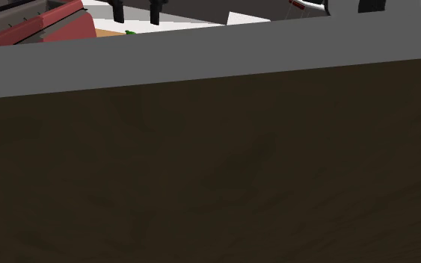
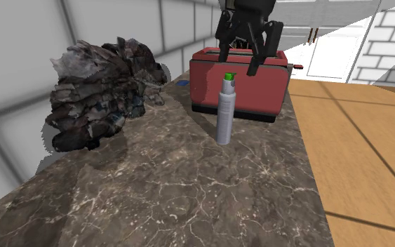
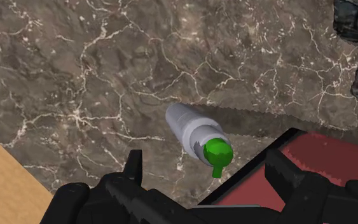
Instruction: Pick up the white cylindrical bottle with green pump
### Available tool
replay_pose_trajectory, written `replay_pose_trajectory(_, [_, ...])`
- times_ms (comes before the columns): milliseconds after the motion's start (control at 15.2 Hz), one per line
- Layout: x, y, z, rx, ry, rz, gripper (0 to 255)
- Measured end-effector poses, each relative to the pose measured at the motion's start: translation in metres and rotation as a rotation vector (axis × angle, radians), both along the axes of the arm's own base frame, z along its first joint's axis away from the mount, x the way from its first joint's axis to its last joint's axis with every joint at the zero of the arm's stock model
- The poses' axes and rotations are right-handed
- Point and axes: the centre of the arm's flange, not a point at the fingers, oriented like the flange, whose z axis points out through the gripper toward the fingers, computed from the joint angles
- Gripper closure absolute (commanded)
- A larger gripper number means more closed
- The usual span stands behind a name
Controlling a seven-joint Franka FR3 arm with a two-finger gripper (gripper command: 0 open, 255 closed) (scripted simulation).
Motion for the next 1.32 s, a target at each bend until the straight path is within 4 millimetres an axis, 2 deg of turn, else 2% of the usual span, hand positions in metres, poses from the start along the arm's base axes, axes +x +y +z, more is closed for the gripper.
replay_pose_trajectory(66, [0.007, 0.009, 0.004, 0.002, 0.003, 0.007, 0])
replay_pose_trajectory(264, [0.012, 0.018, -0.006, 0.002, 0.008, 0.011, 0])
replay_pose_trajectory(594, [0.012, 0.017, -0.032, 0.003, 0.008, 0.012, 0])
replay_pose_trajectory(660, [0.012, 0.018, -0.034, 0.003, 0.008, 0.012, 255])
replay_pose_trajectory(1320, [0.012, 0.019, -0.035, 0.004, 0.006, 0.012, 255])
